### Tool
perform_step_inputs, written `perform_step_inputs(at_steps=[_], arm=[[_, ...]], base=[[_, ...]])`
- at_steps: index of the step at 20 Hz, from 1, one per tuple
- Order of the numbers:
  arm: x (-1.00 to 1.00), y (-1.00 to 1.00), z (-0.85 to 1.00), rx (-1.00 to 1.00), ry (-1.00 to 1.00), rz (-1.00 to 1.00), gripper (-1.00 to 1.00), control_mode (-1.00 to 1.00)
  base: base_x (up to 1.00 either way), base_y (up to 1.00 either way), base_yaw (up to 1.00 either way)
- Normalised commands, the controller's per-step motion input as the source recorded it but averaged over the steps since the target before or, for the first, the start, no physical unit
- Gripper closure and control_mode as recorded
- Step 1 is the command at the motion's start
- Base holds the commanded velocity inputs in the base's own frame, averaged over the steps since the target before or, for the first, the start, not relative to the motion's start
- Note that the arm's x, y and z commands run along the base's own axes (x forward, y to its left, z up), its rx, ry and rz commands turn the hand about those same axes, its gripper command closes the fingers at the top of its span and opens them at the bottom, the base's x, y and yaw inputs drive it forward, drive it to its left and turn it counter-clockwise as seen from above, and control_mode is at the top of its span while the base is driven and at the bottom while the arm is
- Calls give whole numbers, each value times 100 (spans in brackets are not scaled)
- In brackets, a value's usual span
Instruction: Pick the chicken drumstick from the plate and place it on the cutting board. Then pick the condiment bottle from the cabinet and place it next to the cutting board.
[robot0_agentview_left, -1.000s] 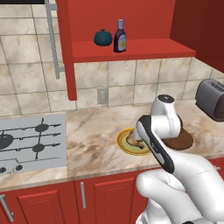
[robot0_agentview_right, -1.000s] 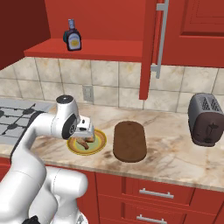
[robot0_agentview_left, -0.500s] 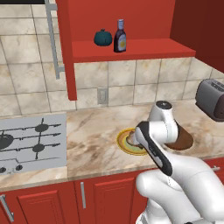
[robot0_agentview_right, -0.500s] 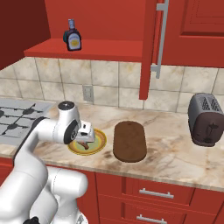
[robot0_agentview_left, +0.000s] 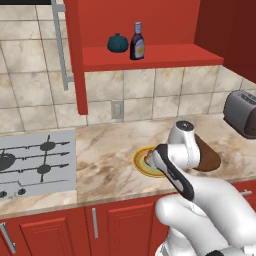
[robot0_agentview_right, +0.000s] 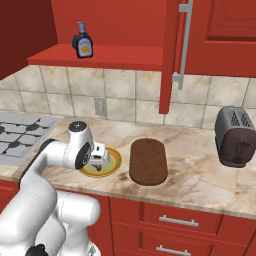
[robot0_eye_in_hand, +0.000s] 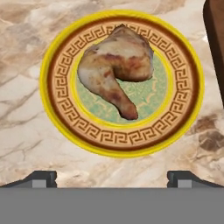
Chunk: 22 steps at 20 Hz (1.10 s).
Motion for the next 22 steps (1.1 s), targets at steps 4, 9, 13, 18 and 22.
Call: perform_step_inputs(at_steps=[4, 9, 13, 18, 22], arm=[[25, 0, -12, 0, 0, 0, -100, -100], [25, 0, -12, 0, 0, 0, -100, -100], [10, 0, -20, 0, 0, 0, -100, -100], [9, 0, -23, 0, 0, 1, -100, -100], [10, 0, -20, 0, 0, 1, -100, -100]], base=[[0, 0, 0], [0, 0, 0], [0, 0, 0], [0, 0, 0], [0, 0, 0]])
